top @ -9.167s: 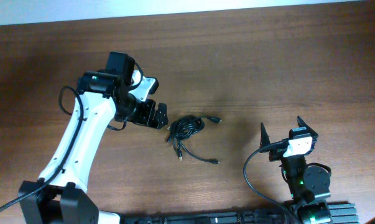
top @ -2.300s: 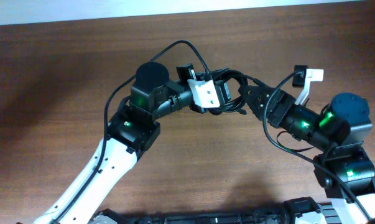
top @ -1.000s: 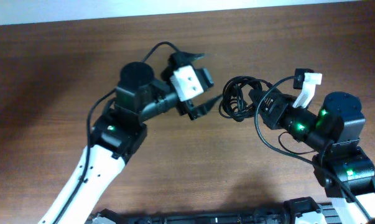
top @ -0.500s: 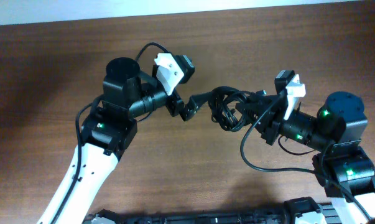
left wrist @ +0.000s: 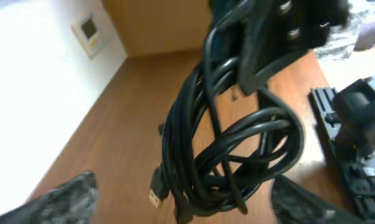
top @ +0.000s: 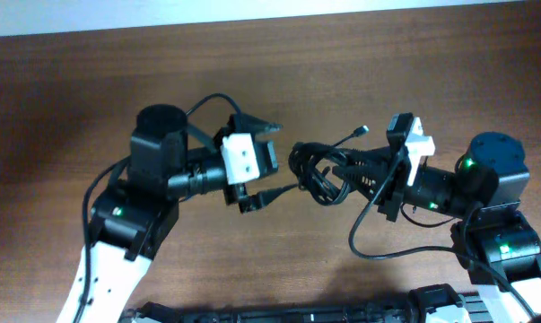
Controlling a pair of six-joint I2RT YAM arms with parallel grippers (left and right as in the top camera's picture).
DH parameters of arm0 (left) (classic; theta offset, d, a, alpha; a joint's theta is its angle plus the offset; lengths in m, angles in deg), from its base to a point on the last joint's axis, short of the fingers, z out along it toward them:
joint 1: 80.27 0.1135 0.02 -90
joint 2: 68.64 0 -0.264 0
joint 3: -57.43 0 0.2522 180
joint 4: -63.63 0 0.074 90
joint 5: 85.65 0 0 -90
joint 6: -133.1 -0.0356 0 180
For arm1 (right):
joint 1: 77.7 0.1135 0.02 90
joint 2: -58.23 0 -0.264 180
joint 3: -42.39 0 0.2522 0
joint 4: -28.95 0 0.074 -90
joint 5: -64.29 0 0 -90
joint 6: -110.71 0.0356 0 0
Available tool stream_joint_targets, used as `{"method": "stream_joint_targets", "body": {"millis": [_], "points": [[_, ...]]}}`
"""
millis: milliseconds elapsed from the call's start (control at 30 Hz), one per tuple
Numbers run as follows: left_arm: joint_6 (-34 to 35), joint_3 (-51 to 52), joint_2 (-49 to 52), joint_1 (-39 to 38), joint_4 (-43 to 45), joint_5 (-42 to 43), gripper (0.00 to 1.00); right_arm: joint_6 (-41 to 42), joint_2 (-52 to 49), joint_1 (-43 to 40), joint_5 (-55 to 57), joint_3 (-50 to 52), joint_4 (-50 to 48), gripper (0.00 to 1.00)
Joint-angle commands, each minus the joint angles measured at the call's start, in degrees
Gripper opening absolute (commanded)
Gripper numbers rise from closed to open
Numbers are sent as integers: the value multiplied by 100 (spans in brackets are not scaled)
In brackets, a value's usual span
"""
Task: Untangle cables
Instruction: 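Grasp the hanging cables with the right gripper beside the left gripper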
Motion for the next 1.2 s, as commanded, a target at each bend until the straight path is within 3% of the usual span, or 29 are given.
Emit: {"method": "stream_joint_targets", "body": {"millis": [0, 133, 433, 600, 800, 1167], "points": [[-435, -79, -339, 20, -76, 450, 75, -422, 28, -37, -439, -39, 37, 4], [-433, -79, -407, 20, -81, 802, 86, -916, 28, -35, -1193, -39, 33, 4], [-431, -76, -111, 13, -369, 1209, 86, -1067, 28, -35, -1928, -39, -280, 4], [-431, -76, 42, 13, -350, 2028, 85, -1296, -17, -35, -2170, -39, -267, 4], [-433, -76, 48, 13, -291, 2785, 77, -1296, -240, -35, -2232, -39, -247, 4], [-433, -76, 68, 13, -286, 2590, 55, -1593, -326, -35, -2907, -39, -367, 4]]}}
